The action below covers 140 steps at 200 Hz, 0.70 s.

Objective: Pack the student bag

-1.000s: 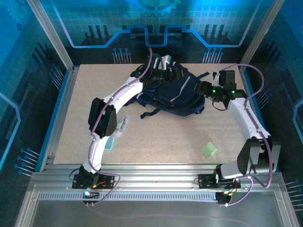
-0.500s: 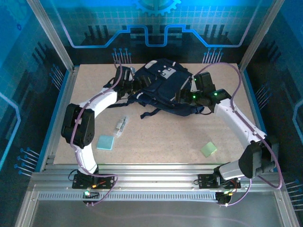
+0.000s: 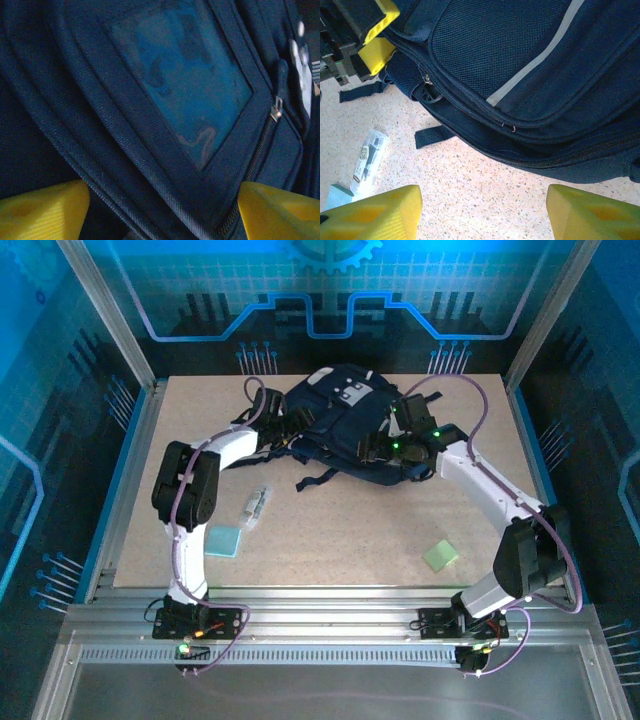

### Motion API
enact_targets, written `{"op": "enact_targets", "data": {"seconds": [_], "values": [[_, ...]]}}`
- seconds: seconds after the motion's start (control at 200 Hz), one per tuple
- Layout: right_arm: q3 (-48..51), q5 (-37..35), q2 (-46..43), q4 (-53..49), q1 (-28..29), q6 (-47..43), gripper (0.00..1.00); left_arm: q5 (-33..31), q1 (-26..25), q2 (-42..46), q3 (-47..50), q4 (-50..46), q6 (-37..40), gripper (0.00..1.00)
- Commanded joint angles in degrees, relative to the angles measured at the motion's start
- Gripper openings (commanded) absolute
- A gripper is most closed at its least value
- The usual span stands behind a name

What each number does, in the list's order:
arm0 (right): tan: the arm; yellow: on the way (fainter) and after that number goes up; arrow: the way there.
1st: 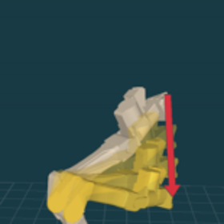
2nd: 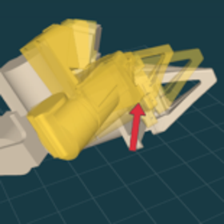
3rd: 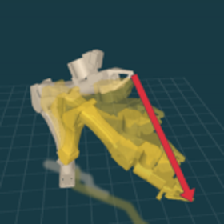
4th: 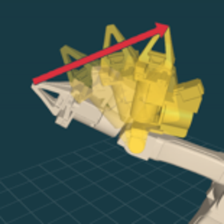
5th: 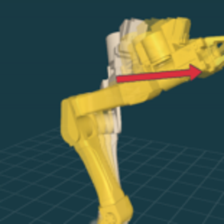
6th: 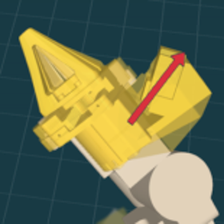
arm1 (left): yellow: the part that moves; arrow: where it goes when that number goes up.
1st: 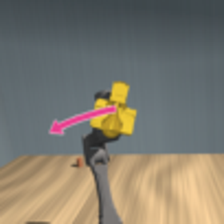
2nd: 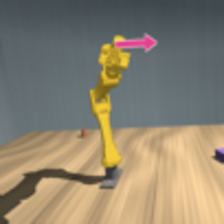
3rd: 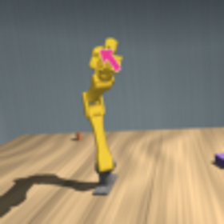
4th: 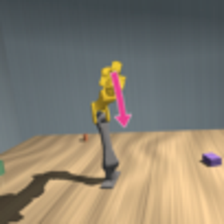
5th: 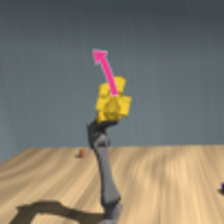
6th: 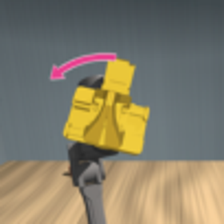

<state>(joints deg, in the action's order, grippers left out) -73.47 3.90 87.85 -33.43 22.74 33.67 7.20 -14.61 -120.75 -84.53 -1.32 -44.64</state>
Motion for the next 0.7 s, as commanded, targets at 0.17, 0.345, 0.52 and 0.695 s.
{"op": "enact_targets", "data": {"seconds": [0.17, 0.345, 0.52, 0.695], "values": [[-0.4, 1.4, 4.8, 6.0, 6.9, 5.4, 0.67, -1.8, -0.4, 0.5, 6.5, 13.4, -5.6, 0.00], [-1.5, 1.6, 8.5, 9.5, 8.7, 7.6, 0.66, -2.6, -2.3, 7.9, 13.5, 18.6, -7.8, 0.00], [-1.2, 0.6, 11.4, 12.7, 9.0, 11.0, 0.65, -2.1, -4.2, 14.6, 17.3, 22.3, -10.4, 0.00], [-2.4, -4.2, 13.5, 13.0, 10.2, 12.1, 0.65, -0.9, -5.8, 18.8, 18.0, 24.2, -12.6, 0.00]]}}
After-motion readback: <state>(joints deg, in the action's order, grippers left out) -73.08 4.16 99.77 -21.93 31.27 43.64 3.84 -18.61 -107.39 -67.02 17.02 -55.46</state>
